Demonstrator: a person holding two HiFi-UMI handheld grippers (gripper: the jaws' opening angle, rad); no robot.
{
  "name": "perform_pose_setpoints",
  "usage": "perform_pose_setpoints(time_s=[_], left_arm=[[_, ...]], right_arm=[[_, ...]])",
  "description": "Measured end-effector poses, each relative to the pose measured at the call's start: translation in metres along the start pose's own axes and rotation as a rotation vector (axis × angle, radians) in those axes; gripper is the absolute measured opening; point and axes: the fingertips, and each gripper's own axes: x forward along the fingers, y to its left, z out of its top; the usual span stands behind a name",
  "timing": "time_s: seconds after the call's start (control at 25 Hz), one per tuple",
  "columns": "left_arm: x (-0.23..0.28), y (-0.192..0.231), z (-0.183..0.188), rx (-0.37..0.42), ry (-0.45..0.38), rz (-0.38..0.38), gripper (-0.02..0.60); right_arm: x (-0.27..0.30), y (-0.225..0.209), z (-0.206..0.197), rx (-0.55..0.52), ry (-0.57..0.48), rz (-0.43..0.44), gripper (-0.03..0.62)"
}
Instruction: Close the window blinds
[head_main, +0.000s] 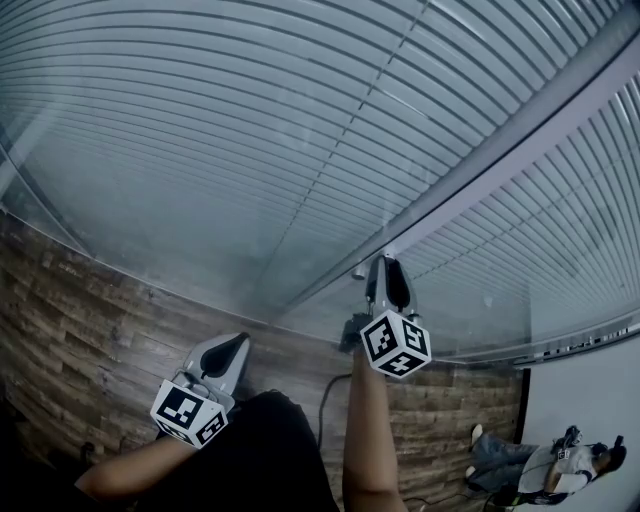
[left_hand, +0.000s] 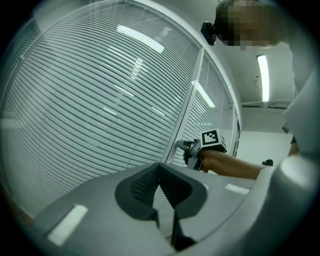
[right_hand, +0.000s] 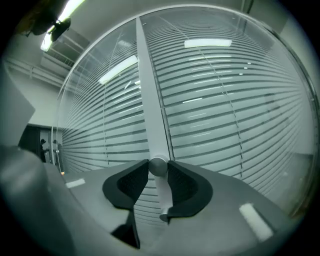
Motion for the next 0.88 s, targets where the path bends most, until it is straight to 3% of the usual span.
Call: perform_pose_setpoints(time_s=[0.64, 0.88], left_arm=[[0.0, -0.001, -0.008, 0.005, -0.002, -0.025, 0.0], [0.008, -0.007, -0.005, 0.001, 0.004, -0.02, 0.0]], right_arm=[[-0.004, 0.022, -0.013, -0.707, 0.135, -0.063, 0.124], [0.0, 0.023, -0.01, -0.904, 0.166, -0.074, 0.124]])
